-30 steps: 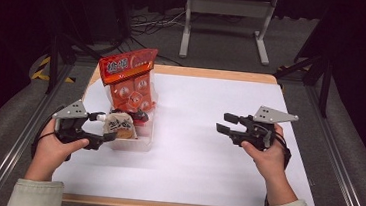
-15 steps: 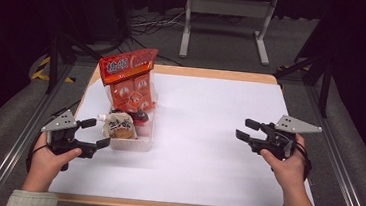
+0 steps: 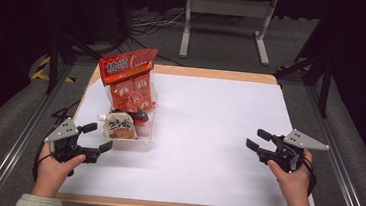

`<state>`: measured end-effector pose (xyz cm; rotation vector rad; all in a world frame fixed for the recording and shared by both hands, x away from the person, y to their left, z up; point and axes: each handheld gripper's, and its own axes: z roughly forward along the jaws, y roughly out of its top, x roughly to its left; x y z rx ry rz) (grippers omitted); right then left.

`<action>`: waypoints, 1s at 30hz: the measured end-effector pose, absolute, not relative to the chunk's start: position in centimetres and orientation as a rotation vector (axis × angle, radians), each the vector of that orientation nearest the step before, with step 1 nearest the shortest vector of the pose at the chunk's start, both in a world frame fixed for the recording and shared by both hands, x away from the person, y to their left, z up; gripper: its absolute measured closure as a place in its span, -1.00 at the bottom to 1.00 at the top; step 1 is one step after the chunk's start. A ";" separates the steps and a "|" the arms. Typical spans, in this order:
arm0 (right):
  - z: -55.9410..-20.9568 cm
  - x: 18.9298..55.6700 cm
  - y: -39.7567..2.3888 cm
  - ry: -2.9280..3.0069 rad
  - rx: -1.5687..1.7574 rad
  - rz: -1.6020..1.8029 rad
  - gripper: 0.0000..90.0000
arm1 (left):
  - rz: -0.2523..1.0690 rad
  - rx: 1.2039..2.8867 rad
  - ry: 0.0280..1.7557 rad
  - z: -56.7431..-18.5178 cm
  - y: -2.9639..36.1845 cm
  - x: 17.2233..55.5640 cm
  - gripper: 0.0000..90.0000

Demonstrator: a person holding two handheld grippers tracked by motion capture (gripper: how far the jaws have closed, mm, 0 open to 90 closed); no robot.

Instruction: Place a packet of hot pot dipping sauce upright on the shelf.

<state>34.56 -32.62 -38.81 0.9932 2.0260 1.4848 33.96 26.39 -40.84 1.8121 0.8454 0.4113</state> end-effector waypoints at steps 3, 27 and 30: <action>-40.0 34.2 -32.8 2.014 1.010 1.462 -0.15 | 0.412 1.797 0.842 -41.2 26.3 34.0 -0.78; -44.1 34.6 -31.9 2.077 1.065 1.401 -0.29 | 0.430 1.807 0.881 -43.9 25.5 34.1 -0.79; -44.1 34.6 -32.0 2.073 1.068 1.406 -0.30 | 0.431 1.806 0.879 -43.9 25.6 34.1 -0.79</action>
